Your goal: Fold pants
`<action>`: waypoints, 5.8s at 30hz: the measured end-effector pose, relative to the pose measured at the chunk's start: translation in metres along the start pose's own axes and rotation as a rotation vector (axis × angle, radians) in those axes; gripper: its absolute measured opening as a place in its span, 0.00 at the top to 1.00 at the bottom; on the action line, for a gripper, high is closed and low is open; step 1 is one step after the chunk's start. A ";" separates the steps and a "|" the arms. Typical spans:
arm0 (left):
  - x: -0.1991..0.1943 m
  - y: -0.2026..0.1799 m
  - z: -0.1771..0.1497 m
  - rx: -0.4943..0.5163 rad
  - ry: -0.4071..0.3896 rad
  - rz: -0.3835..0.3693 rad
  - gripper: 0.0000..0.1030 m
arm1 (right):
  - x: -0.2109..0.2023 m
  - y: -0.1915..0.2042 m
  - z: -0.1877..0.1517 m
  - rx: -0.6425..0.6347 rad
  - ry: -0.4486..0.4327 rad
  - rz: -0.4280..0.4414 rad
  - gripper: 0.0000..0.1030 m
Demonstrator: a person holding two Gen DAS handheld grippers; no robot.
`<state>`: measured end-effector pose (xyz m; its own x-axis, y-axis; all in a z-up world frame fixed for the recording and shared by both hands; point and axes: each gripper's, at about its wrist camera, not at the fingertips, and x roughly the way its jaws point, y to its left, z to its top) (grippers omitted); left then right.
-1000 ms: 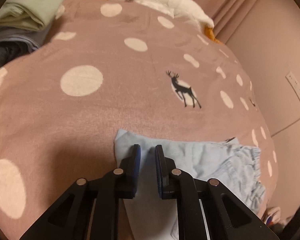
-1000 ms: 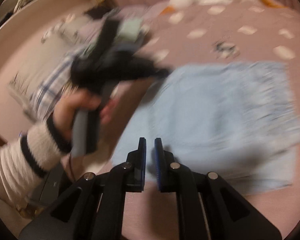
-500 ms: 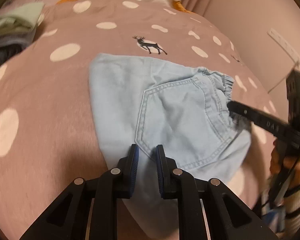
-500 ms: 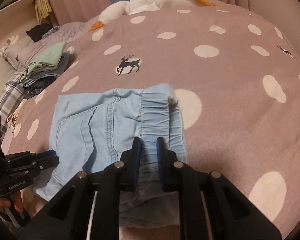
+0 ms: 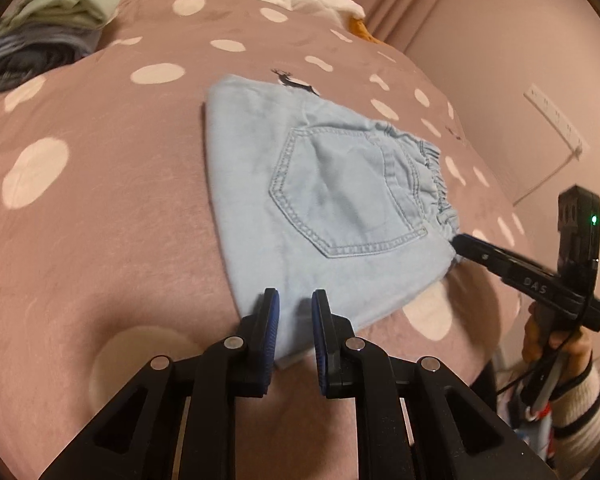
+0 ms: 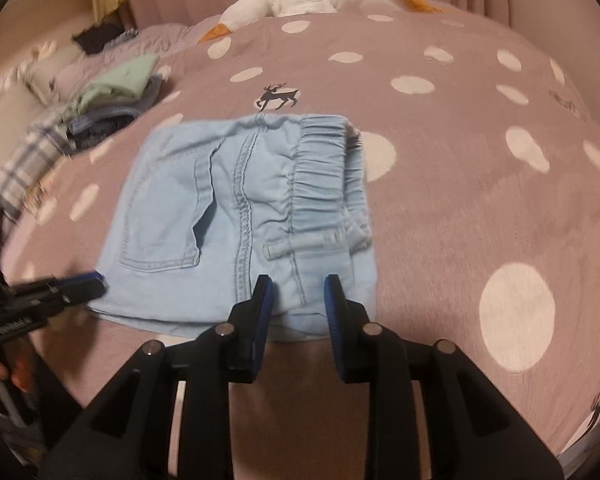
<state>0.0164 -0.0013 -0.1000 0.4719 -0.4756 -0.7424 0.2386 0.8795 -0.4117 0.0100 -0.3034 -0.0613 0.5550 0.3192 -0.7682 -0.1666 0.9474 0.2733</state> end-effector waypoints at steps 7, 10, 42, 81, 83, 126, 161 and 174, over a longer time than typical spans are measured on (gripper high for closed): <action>-0.012 0.030 0.010 -0.171 -0.030 -0.075 0.46 | -0.008 -0.062 -0.009 0.321 -0.001 0.143 0.39; -0.005 0.042 0.018 -0.251 -0.011 -0.146 0.46 | 0.005 -0.081 -0.013 0.453 0.036 0.247 0.36; 0.064 0.031 0.068 -0.239 0.073 -0.261 0.46 | 0.079 -0.047 0.052 0.295 0.128 0.382 0.38; 0.058 -0.009 0.070 -0.116 0.039 -0.004 0.61 | 0.035 0.027 0.042 0.142 -0.058 0.107 0.63; 0.055 -0.013 0.069 -0.109 0.036 0.006 0.61 | 0.032 0.031 0.040 0.138 -0.064 0.105 0.63; -0.073 -0.025 0.015 -0.112 -0.157 0.117 0.61 | -0.058 0.142 0.001 -0.139 -0.202 0.122 0.64; -0.089 -0.015 0.021 -0.126 -0.225 0.146 0.61 | -0.059 0.178 0.013 -0.234 -0.220 0.111 0.64; -0.078 -0.012 0.033 -0.112 -0.210 0.167 0.61 | -0.050 0.179 0.020 -0.233 -0.212 0.112 0.64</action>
<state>0.0049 0.0258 -0.0191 0.6650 -0.2999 -0.6840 0.0532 0.9325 -0.3572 -0.0311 -0.1502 0.0377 0.6761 0.4324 -0.5965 -0.4042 0.8946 0.1905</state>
